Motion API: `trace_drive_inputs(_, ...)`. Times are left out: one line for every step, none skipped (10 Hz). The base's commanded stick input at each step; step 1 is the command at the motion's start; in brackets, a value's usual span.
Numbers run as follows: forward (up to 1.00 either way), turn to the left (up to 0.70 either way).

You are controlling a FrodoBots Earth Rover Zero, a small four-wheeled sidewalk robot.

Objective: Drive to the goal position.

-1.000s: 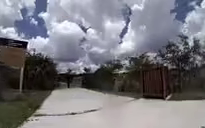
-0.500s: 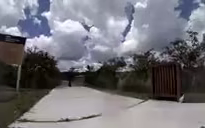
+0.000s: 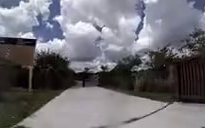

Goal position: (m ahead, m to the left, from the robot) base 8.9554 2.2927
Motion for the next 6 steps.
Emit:
trace_drive_inputs(0.70,0.00)
trace_drive_inputs(0.70,0.00)
trace_drive_inputs(0.70,0.00)
trace_drive_inputs(0.70,0.00)
trace_drive_inputs(0.70,0.00)
trace_drive_inputs(0.70,0.00)
